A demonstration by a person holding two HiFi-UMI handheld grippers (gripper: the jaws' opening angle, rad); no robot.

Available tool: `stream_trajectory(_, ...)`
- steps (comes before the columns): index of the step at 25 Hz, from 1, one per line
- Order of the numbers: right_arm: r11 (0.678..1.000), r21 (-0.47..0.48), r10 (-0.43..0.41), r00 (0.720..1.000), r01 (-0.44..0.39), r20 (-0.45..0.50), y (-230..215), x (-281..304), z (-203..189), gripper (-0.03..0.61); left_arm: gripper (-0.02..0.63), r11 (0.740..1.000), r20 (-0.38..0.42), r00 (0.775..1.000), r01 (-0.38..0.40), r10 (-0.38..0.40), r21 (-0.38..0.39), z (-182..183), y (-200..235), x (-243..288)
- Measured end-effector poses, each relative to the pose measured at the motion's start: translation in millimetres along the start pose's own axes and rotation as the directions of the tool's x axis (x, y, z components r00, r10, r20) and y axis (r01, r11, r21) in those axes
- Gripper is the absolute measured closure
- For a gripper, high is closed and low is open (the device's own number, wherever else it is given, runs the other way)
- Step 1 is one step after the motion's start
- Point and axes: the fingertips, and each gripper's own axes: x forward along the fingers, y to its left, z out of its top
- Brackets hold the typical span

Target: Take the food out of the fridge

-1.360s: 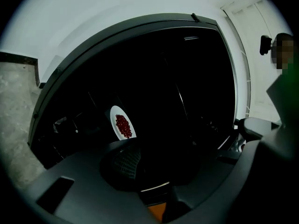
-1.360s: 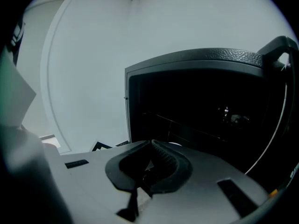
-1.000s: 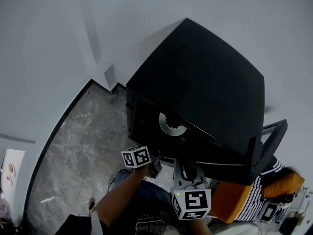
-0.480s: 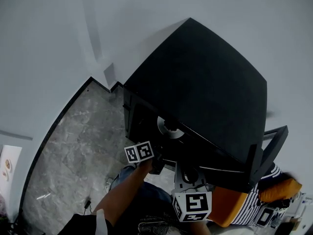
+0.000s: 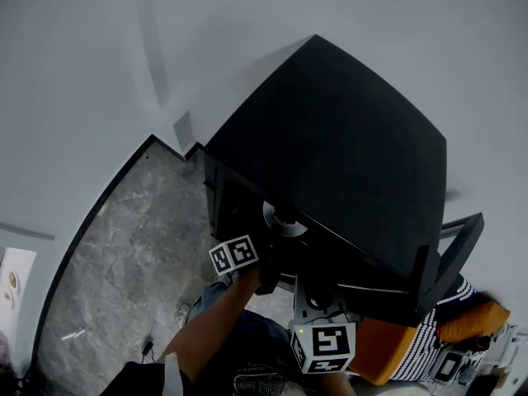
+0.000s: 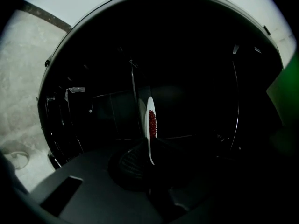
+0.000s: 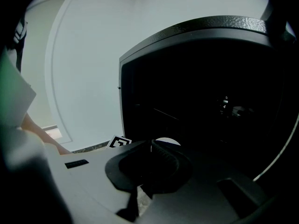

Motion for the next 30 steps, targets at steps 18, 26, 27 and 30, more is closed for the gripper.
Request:
stream_trajectory(18, 0.991, 0.129, -0.032, 0.999, 0.028, 0.029, 16.1, -15.5, -1.4, 0.555, 0.597, 0.995, 0.010, 0.995, 0.097, -0.097, -0.024, 7.0, -31.3, -65.9)
stream_trajectory(26, 0.976, 0.215, -0.061, 0.996, 0.046, 0.064, 46.4, -30.2, 2.6, 0.555, 0.595, 0.990, -0.036, 0.990, 0.139, -0.139, -0.002, 7.1, -66.0, -115.6)
stream_trajectory(27, 0.974, 0.221, -0.071, 0.995, 0.054, 0.068, 48.1, -32.4, 3.2, 0.555, 0.595, 0.989, -0.039, 0.989, 0.145, -0.145, 0.000, 6.8, -71.1, -121.2)
stream_trajectory(30, 0.966, 0.244, -0.109, 0.991, 0.086, 0.082, 53.5, -40.1, 4.6, 0.555, 0.595, 0.985, -0.050, 0.984, 0.170, -0.170, 0.008, 7.1, -87.4, -138.9)
